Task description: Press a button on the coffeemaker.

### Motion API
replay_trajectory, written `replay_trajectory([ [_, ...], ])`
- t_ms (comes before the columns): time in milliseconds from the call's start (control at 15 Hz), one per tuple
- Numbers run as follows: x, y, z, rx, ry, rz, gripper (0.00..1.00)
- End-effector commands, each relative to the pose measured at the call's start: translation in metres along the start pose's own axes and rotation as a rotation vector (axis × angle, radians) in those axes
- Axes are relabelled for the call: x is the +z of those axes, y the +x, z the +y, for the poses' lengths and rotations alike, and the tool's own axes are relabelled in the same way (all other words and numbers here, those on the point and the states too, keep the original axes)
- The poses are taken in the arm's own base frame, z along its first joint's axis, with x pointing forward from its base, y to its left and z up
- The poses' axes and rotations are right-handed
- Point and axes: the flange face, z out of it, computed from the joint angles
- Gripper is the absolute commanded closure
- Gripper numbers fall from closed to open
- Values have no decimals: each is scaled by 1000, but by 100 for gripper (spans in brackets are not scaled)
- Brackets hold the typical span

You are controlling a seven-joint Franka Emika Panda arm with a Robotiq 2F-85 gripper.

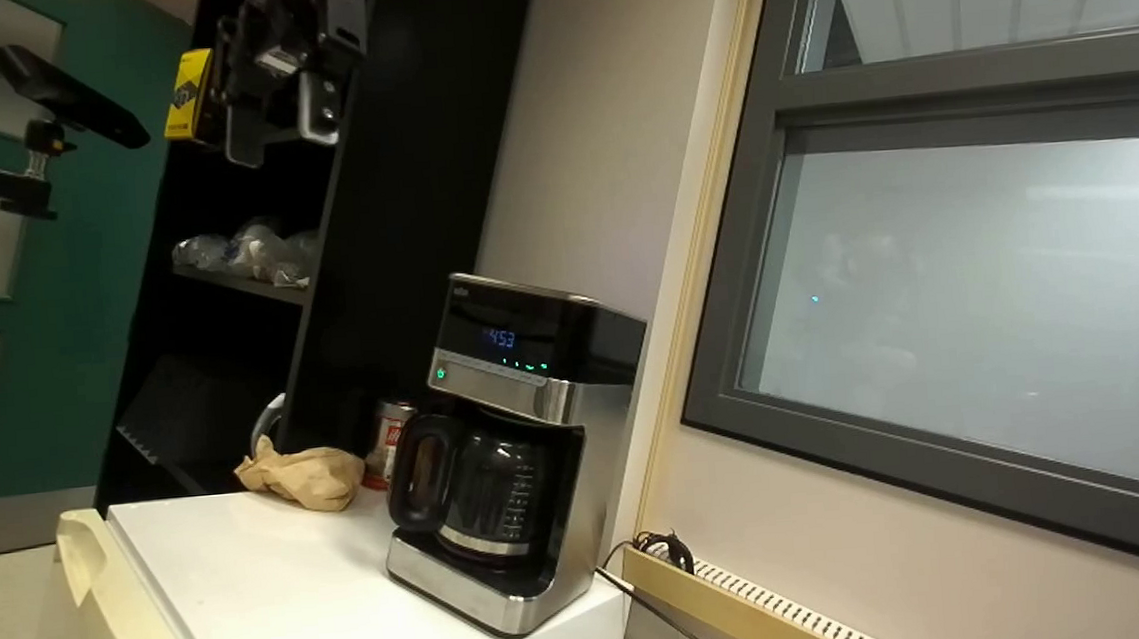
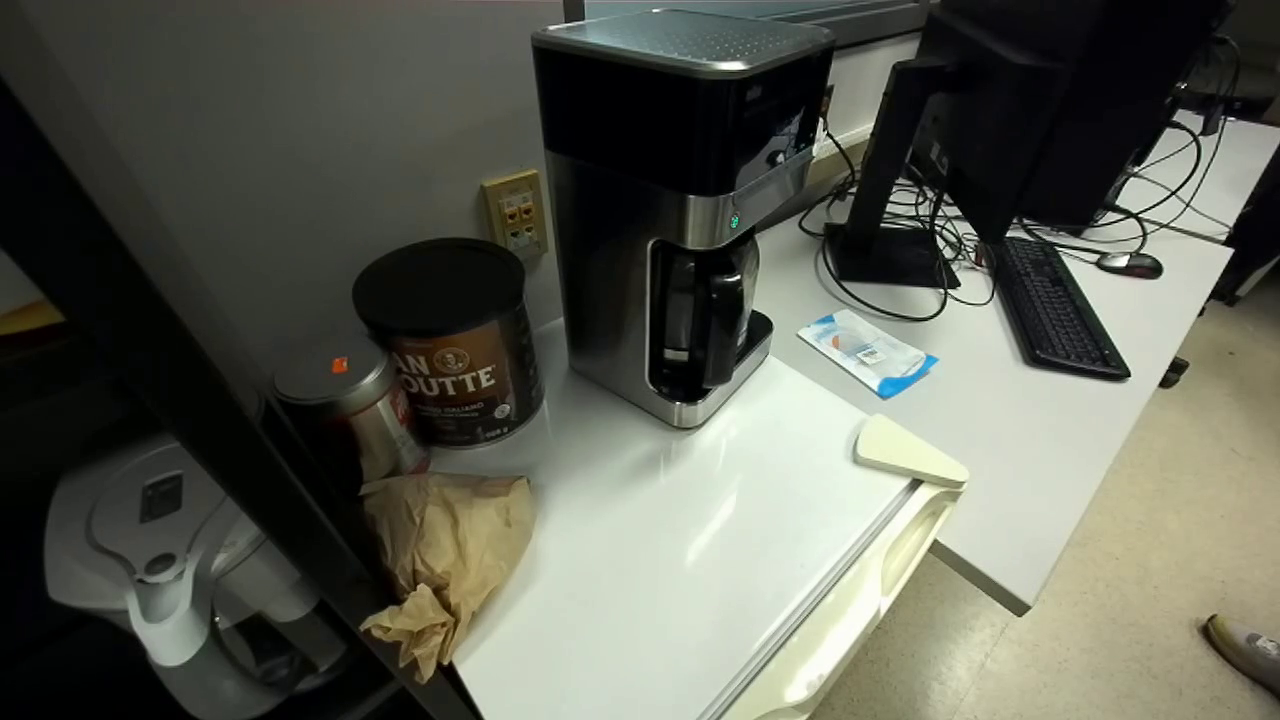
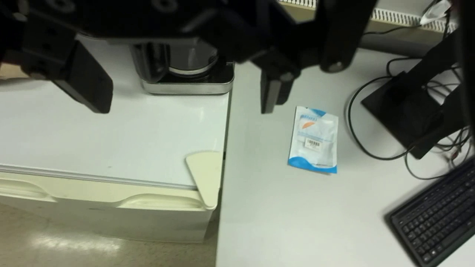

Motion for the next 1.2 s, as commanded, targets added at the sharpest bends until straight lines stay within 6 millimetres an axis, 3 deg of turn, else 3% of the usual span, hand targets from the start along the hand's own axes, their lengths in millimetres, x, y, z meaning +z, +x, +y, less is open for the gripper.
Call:
replay_trajectory([
  [0,24,18,3,-45,-130,98,0],
  [267,49,39,9,-82,-245,204,3],
  [333,57,43,11,-89,-260,223,27],
  [467,71,50,12,-106,-280,254,29],
  [1000,108,74,12,-142,-277,368,89],
  [1133,115,81,11,-140,-265,402,99],
])
